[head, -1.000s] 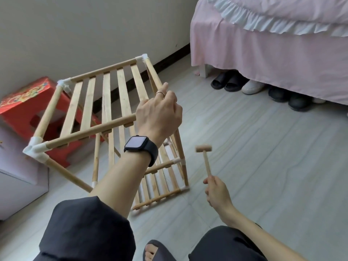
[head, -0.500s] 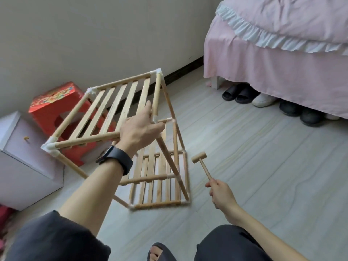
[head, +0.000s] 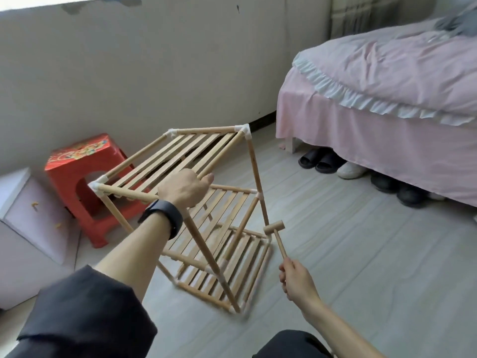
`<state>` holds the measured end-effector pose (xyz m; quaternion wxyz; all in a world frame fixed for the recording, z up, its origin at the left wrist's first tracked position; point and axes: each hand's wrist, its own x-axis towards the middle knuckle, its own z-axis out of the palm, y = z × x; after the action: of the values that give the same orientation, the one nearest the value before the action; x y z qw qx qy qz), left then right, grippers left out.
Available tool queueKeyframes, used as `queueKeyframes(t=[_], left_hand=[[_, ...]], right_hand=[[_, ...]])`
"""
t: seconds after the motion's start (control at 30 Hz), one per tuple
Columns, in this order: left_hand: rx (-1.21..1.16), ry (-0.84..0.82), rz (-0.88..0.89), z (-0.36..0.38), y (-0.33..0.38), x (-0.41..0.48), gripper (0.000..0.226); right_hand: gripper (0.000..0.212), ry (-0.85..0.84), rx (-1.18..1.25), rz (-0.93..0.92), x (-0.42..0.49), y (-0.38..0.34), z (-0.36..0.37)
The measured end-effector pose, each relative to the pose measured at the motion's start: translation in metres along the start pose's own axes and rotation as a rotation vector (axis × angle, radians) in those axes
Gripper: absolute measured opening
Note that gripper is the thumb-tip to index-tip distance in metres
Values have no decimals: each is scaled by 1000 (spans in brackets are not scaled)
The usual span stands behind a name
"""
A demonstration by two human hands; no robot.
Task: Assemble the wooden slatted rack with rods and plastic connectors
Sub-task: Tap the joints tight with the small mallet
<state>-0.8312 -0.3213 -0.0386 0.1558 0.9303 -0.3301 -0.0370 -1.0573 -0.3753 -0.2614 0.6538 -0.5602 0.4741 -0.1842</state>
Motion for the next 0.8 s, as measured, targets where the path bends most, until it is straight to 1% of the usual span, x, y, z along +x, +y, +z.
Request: queueKeyframes(t=[0.1,0.17,0.27,0.4,0.47,0.53,0.6,0.7,0.8], left_hand=[[-241,-12,-28,-18,-4,4,50],[-388,-19,-38,-37,-6,6,43],[-584,-7,-62,-67,-17,15,32],[-765,-4,-174,-71,-40,23,31],[-850,11,-235,-53,-60,30,32],[-887,34,-303,-28,-85,39,34],[-909,40,-380,2,-110,42,36],[-988,22,-483,58,-141,30,30],[-1156,-15,-596,119,-166,13,28]], right_hand=[[41,38,-112,-112,1,-15,-9],[40,48,-214,-195,7,-27,-10],[39,66,-303,-309,18,-42,-5],[34,89,-362,-386,30,-49,5],[30,155,-405,-434,34,-54,8],[30,231,-470,-490,40,-63,6],[31,245,-539,-539,48,-69,1],[34,274,-750,-562,68,-65,-2],[35,290,-928,-542,89,-54,-2]])
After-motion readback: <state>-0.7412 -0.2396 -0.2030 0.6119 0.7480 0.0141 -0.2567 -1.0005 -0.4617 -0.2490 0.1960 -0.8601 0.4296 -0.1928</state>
